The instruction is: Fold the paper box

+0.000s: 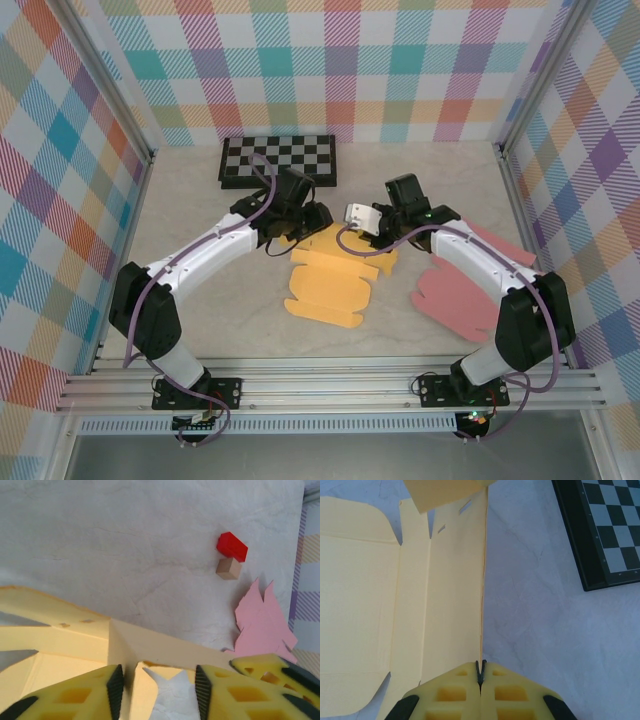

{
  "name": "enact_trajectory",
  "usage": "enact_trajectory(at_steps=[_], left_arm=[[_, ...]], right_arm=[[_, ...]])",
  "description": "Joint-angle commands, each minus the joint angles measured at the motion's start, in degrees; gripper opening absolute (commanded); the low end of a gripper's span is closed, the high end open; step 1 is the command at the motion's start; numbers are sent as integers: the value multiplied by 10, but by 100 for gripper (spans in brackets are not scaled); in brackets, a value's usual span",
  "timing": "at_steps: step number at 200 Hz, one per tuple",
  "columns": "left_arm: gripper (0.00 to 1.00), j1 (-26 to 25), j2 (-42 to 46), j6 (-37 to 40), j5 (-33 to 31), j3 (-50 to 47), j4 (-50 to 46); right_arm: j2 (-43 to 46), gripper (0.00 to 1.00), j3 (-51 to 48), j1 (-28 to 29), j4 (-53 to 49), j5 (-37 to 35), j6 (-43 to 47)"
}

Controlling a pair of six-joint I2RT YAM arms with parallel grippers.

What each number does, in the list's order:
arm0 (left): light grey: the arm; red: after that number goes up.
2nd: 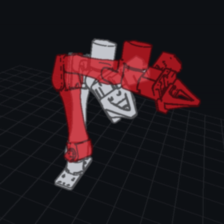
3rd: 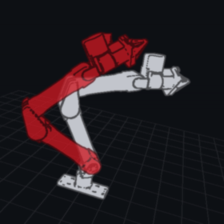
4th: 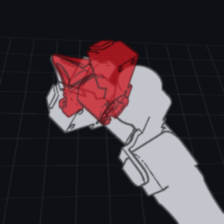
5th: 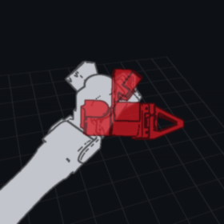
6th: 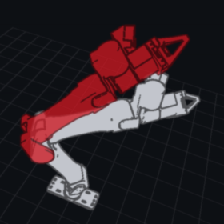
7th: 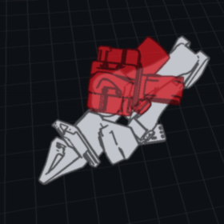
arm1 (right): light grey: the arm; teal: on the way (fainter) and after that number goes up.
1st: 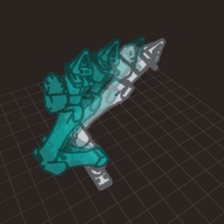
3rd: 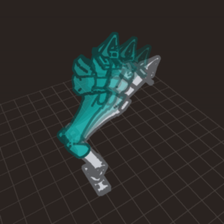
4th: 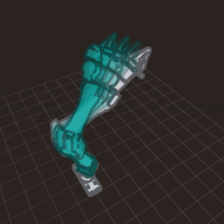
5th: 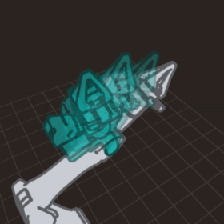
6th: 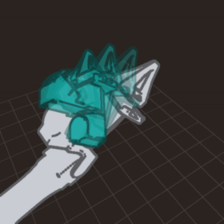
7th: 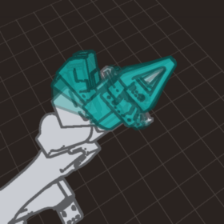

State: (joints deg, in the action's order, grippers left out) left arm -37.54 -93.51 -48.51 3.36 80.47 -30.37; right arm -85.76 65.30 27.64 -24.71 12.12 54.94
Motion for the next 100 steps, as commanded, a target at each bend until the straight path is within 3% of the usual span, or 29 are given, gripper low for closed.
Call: enact_trajectory(at_steps=[1, 22, 100], left_arm=[[62, -7, 8, -10, -22, 10, -10], [66, -7, 12, -25, -16, -2, 13], [62, -20, 2, -63, -15, -39, 25]], right_arm=[[17, 0, -13, 8, 17, 4, 14], [20, 0, -21, 14, 28, 2, 13], [27, 0, -35, 16, 50, 7, -3]])
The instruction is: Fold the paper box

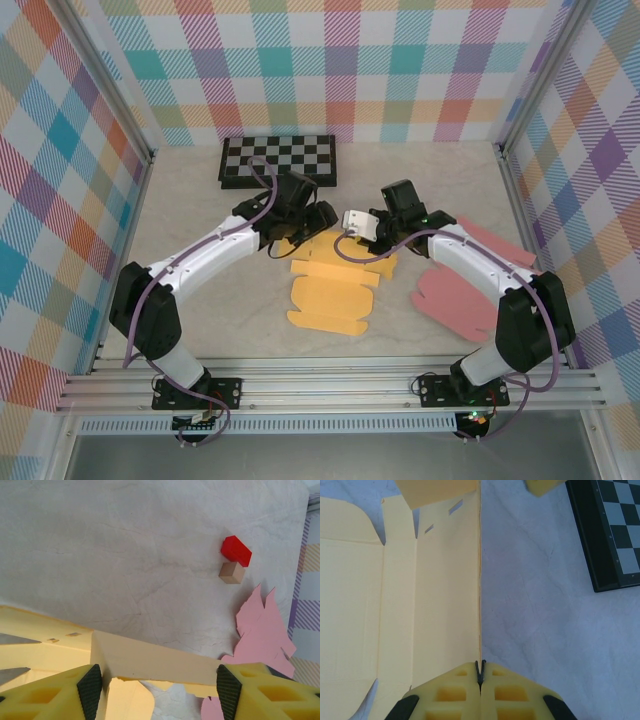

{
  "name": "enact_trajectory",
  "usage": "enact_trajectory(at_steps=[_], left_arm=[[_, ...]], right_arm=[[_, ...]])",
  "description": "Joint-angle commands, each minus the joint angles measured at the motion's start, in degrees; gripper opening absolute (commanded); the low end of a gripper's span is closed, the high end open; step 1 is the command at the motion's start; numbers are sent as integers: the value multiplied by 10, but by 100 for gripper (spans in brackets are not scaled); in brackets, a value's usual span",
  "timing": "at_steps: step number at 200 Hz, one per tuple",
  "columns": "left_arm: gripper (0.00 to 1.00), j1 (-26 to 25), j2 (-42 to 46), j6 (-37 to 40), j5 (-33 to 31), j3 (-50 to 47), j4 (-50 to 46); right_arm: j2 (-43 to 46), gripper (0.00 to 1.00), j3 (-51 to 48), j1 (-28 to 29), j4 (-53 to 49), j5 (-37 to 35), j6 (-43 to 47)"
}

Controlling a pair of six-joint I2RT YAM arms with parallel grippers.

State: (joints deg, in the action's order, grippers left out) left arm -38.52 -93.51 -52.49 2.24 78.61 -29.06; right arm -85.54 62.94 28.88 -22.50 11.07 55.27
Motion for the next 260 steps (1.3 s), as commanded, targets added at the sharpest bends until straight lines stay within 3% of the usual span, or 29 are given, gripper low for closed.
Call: enact_trajectory(at_steps=[1, 39, 75, 135, 260], left_arm=[[62, -10, 1, -24, -4, -21, 12], [54, -10, -2, -58, -19, -19, 19], [53, -11, -6, -89, -31, -21, 28], [30, -14, -12, -116, -55, -15, 9], [0, -18, -28, -207, -103, -5, -23]], right_arm=[[25, 0, -11, 4, 27, 18, -6], [39, 0, -29, 14, 49, 14, 0], [50, 0, -45, 23, 65, 3, 2], [45, 0, -61, 43, 97, -53, 14], [49, 0, -106, 75, 191, -134, 8]])
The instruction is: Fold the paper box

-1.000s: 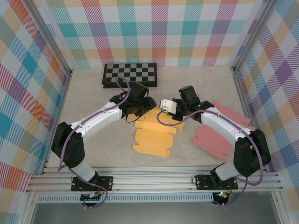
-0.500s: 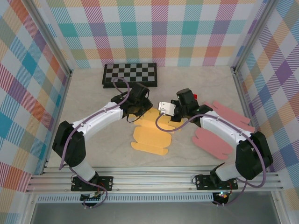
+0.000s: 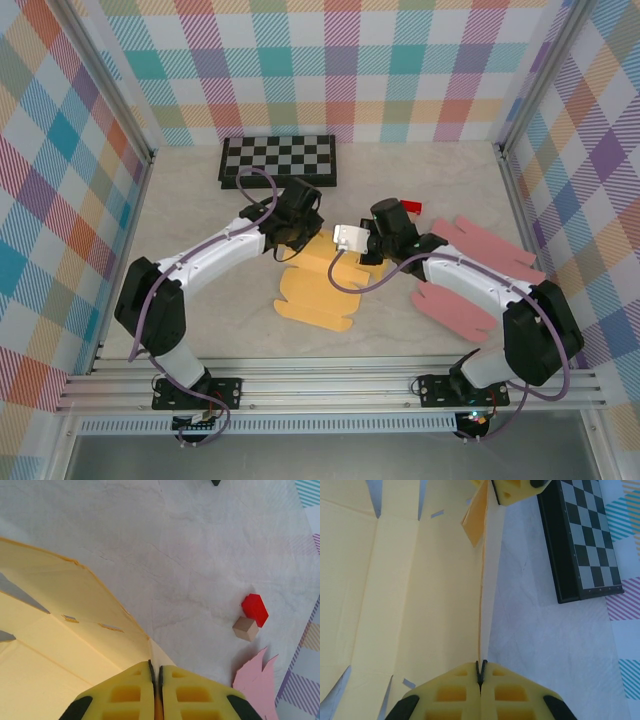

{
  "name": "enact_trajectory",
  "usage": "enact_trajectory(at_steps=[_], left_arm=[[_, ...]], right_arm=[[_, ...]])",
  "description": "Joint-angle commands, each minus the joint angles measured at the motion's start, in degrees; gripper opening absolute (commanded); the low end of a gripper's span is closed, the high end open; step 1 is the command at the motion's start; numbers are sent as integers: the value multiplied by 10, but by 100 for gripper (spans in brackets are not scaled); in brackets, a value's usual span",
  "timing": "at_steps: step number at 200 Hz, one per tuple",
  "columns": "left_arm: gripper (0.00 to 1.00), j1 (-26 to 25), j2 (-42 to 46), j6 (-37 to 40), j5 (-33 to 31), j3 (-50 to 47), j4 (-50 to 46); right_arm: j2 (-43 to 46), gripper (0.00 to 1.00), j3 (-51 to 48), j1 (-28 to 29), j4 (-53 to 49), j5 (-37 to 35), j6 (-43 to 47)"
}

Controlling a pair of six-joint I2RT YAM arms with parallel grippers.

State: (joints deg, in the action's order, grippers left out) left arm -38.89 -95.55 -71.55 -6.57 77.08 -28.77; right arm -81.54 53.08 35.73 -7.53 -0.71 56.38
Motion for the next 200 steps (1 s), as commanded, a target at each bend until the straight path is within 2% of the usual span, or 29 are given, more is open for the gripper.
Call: enact_trajectory(at_steps=[1, 36, 48, 65, 77, 104, 111, 126, 141, 160, 180, 200], left_arm=[[0, -14, -8, -16, -16, 10, -26], [2, -16, -1, 6, -18, 8, -27], [18, -14, 7, 43, -24, 16, -51], [53, -5, 37, 97, -34, 1, -77], [64, 10, 69, 136, -29, -25, -83], [63, 37, 156, 231, 21, -117, -34], [62, 39, 175, 254, 45, -146, -3], [52, 39, 206, 314, 94, -217, 91], [53, 38, 224, 363, 124, -287, 182], [54, 38, 208, 399, 90, -325, 221], [59, 38, 169, 441, 123, -328, 287], [64, 38, 117, 475, 124, -295, 290]], right_arm=[[9, 0, -8, 7, 42, -17, -4], [0, 0, -10, 7, 49, -32, -8], [-7, 0, -3, 4, 40, -38, -6], [-10, 0, 5, -7, 32, -34, -8], [-8, 0, 10, -17, 25, -23, -8], [-10, 0, 23, -36, 1, -3, -3], [-13, 0, 25, -39, -2, 0, -3], [-18, 0, 27, -42, -6, 6, -3], [-25, 0, 30, -44, -11, 7, -7], [-27, 0, 32, -45, -22, 21, -10], [-27, 0, 32, -46, -31, 39, -11], [-27, 0, 30, -46, -36, 45, -11]])
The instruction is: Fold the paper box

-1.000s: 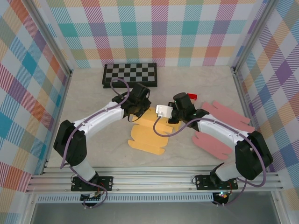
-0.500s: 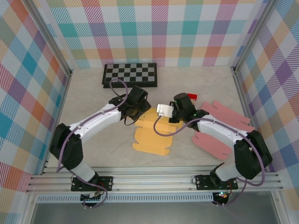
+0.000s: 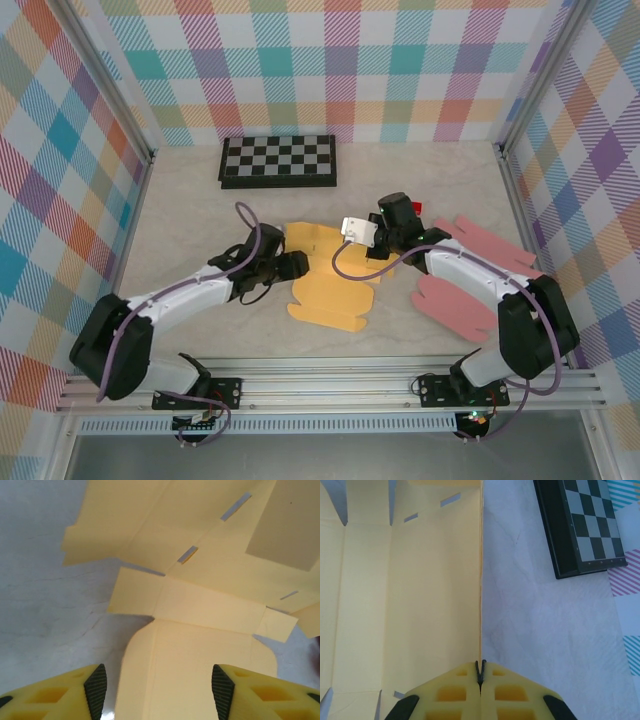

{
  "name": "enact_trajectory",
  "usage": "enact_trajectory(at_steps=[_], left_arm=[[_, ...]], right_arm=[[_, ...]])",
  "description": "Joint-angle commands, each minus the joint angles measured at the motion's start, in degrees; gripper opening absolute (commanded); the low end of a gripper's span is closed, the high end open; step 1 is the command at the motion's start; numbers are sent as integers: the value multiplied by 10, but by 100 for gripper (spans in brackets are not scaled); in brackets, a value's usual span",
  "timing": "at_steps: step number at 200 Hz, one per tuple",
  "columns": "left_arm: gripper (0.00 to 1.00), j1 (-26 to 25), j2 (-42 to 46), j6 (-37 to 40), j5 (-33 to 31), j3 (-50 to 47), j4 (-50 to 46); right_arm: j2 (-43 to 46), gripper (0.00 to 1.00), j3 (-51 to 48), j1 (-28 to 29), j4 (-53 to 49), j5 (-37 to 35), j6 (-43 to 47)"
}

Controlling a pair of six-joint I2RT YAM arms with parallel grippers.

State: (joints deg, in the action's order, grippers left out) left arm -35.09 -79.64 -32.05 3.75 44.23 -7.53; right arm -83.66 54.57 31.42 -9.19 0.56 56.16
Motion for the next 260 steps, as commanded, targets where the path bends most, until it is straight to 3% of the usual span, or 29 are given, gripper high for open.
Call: enact_trajectory(at_steps=[1, 36, 82, 118, 135, 160, 194, 260], left_arm=[[64, 0, -44, 82, 20, 35, 76], [64, 1, -112, 110, -25, 70, 31], [70, 1, -99, 122, -64, 41, 19], [73, 0, -126, 115, -3, 24, 49], [73, -1, -141, 103, -5, 23, 60], [68, -1, -127, 86, -2, 28, 75], [49, -17, -127, 78, -27, 77, 28], [44, -58, -176, 40, -25, 134, -3]], right_arm=[[-5, 0, 15, -3, -20, 33, -9], [-5, 0, 15, -3, -19, 32, -13], [-7, 0, 16, -3, -13, 25, -12], [-7, 0, 17, -3, -12, 29, -17], [-6, 0, 21, -3, -15, 30, -20], [-1, 0, 20, -3, -19, 30, -21], [-5, 0, 26, -3, -16, 14, -27], [-10, 0, 27, -3, -11, 7, -40]])
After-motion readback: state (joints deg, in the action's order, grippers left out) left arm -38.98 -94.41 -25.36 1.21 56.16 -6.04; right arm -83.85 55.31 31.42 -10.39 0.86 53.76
